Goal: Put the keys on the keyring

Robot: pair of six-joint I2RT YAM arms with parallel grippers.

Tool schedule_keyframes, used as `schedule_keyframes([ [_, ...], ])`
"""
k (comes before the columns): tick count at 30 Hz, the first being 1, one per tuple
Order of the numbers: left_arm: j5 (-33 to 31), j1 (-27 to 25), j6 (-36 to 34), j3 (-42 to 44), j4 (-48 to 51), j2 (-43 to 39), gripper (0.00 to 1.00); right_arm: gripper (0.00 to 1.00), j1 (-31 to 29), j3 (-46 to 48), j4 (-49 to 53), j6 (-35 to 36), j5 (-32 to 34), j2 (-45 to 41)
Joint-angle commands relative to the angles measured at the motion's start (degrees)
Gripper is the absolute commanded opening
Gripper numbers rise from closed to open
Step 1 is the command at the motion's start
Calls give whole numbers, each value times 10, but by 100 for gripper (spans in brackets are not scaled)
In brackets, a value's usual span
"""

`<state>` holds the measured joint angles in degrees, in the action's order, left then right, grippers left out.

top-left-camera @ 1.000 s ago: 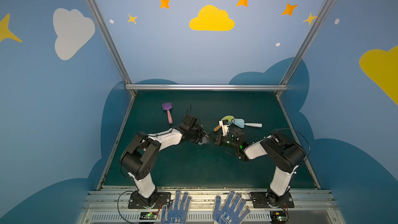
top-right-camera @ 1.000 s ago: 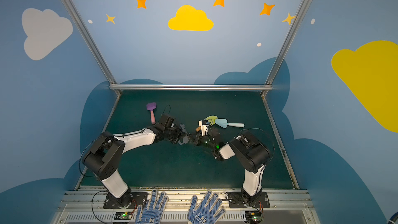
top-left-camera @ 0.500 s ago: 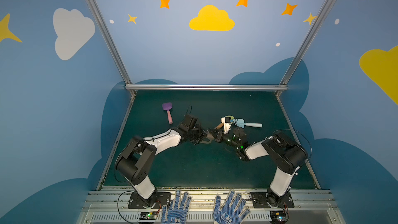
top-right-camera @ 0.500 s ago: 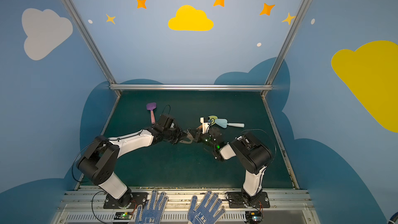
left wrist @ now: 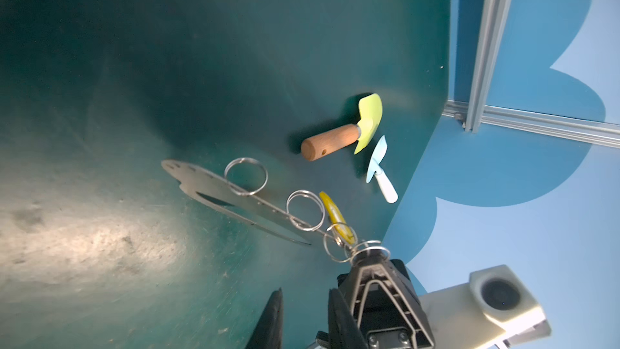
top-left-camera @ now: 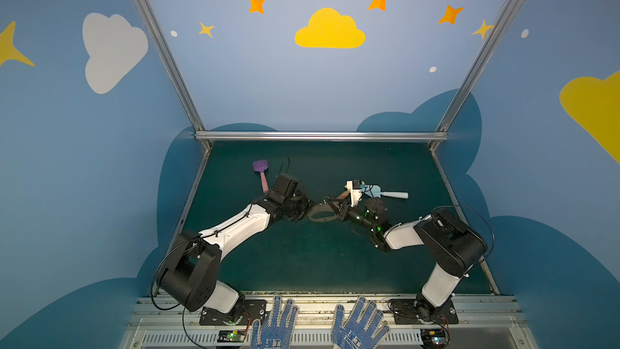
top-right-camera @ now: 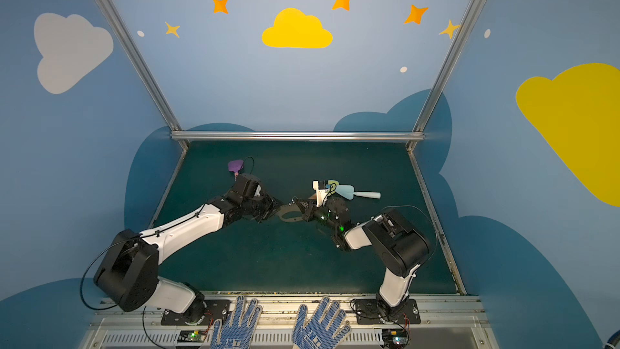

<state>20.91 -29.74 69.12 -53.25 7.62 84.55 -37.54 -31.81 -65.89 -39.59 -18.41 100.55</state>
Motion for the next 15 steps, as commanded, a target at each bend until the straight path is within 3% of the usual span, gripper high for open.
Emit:
schedule_keyframes([
  [1, 5, 1, -54, -22, 15, 4, 26, 0, 0, 7, -25, 6, -24, -14],
  [7, 63, 1, -89, -23, -46, 34, 23, 0, 1, 12, -27, 2, -45, -21],
  [15, 78, -2, -89, -5, -108, 39, 31, 0, 4, 12, -40, -10, -65, -15],
])
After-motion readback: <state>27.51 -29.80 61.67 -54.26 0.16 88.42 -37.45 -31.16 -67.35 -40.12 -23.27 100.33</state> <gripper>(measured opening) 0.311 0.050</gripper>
